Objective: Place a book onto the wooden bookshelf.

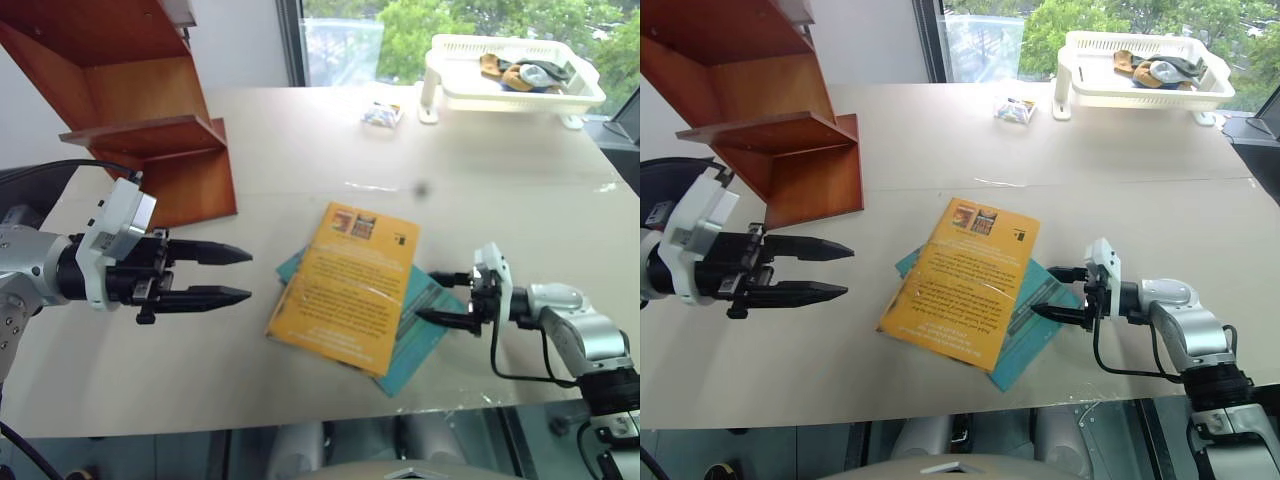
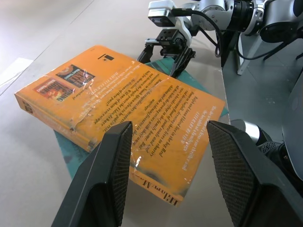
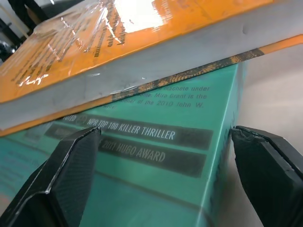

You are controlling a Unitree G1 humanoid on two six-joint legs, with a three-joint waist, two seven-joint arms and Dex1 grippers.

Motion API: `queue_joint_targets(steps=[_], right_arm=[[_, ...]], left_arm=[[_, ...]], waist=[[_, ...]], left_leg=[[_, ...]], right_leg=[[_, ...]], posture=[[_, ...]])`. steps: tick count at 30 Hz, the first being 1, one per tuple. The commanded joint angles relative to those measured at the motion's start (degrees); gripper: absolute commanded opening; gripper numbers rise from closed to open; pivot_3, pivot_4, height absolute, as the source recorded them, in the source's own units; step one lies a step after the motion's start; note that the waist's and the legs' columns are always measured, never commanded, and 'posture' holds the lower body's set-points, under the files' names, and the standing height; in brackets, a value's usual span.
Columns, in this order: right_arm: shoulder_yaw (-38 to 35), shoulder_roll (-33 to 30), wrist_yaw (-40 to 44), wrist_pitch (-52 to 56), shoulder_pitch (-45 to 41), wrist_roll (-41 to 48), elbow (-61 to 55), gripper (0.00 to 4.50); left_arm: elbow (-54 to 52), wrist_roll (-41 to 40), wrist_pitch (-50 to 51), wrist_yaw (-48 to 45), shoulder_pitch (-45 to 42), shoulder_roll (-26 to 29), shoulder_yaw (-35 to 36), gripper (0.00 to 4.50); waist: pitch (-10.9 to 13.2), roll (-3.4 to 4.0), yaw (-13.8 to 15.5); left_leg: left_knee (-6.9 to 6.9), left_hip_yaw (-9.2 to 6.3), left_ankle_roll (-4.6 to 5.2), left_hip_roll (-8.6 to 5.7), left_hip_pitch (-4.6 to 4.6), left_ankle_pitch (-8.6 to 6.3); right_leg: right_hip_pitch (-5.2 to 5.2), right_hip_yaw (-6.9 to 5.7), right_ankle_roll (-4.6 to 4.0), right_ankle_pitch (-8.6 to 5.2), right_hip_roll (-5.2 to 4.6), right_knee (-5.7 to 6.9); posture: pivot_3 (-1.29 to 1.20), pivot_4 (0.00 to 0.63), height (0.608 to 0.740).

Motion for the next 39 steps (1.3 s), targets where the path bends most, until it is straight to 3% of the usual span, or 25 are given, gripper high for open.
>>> queue_joint_targets(steps=[1, 8, 13, 28, 32, 39], right_arm=[[-4.3, -2.3, -1.0, -2.0, 0.7, -0.1, -1.5, 4.5], [-7.4, -1.0, -4.8, 0.9, -2.0, 2.7, -3.1, 4.5], [-8.1, 6.0, -11.8, 10.4, -7.9, 8.7, -2.4, 4.5], [3.0, 12.4, -9.1, 10.6, -15.7, 2.0, 2.5, 4.5], [2.3, 12.9, -9.3, 9.4, -16.4, 1.2, 3.5, 4.5], [-2.7, 7.5, -8.6, 6.2, -16.0, 1.2, 1.3, 4.5]], left_arm=[[-0.9, 0.2, -0.4, -0.3, 0.4, 1.5, 3.3, 2.65], [-0.2, 1.6, -1.4, -0.8, 1.4, 1.9, 3.7, 2.65], [1.1, 3.2, -2.7, -1.2, 1.0, 1.9, 3.2, 2.65], [-0.8, 3.2, -2.5, 0.3, 5.8, -0.2, 6.1, 2.65], [-1.2, 2.7, -1.3, 1.8, 7.8, -1.5, 6.8, 2.65], [1.8, 1.2, 7.6, 8.7, 10.3, -3.3, 4.5, 2.65]], waist=[[0.0, 0.0, 0.0], [0.0, 0.01, -0.3], [0.1, -0.03, -0.4], [0.2, -0.03, -0.3], [0.2, -0.03, -0.3], [0.2, -0.04, 0.0]], left_leg=[[0.0, 0.0, 0.0, 0.0, 0.0, 0.0], [0.0, 0.04, -0.01, 0.01, 0.0, 0.0], [0.0, 0.06, -0.01, 0.02, -0.01, 0.01], [-0.07, 0.24, -0.21, 0.03, -0.16, 0.13], [-0.07, 0.24, -0.23, 0.04, -0.15, 0.13], [-0.08, 0.21, -0.23, 0.04, -0.16, 0.14]], right_leg=[[0.0, 0.0, 0.0, 0.0, 0.0, 0.0], [0.0, 0.03, 0.0, 0.0, 0.02, 0.03], [-0.01, 0.03, 0.0, 0.0, 0.02, 0.03], [-0.33, 0.14, -0.01, 0.01, 0.01, 0.09], [-0.34, 0.14, -0.01, 0.01, 0.01, 0.1], [-0.34, 0.13, -0.01, 0.01, -0.01, 0.1]], posture=[[0.0, 0.15, 0.74], [0.0, 0.15, 0.74], [0.0, 0.15, 0.74], [0.0, 0.15, 0.74], [0.0, 0.15, 0.74], [0.0, 0.15, 0.74]])
